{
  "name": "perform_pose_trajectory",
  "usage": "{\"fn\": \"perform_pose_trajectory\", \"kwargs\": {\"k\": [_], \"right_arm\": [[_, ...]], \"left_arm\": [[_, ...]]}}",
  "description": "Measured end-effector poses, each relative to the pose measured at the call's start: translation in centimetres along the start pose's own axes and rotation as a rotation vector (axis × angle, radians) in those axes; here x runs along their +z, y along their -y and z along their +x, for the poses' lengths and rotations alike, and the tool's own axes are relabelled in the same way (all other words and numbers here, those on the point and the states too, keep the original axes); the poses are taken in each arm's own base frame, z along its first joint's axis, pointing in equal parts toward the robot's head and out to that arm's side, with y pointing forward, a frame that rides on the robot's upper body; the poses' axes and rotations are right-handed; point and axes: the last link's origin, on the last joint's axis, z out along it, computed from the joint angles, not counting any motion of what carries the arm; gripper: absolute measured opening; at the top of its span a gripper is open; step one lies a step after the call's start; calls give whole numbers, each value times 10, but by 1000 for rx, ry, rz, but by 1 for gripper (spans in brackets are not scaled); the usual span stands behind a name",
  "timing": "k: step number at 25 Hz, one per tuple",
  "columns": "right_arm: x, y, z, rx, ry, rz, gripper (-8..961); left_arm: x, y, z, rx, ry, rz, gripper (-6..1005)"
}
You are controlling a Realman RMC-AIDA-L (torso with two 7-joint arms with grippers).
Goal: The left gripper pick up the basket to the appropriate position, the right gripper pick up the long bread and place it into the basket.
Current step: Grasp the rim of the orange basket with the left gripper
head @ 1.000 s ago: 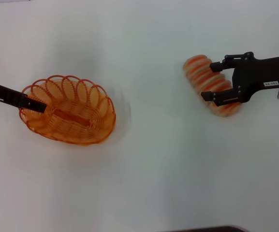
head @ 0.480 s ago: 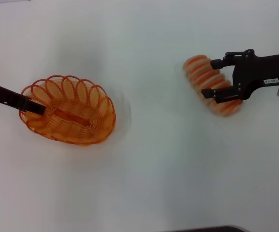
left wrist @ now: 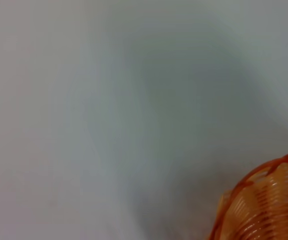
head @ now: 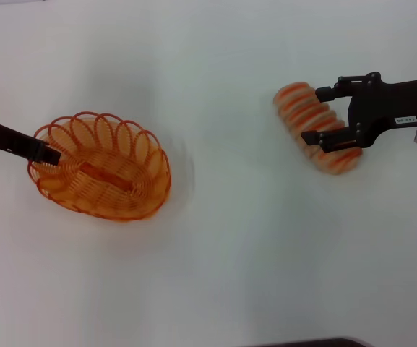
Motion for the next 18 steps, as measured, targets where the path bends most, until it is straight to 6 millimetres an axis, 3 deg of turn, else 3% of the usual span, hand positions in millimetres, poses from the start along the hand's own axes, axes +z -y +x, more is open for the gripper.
{"fn": "perform_pose_trajectory", "kwargs": {"k": [7,18], "right_arm": [[0,1,-1,-4,1,3,868],[-9,11,0,32,34,72,868]], "left_arm": [[-5,0,4,-66,-2,-9,197],[-15,-7,13,-264,-23,-108,125]]}}
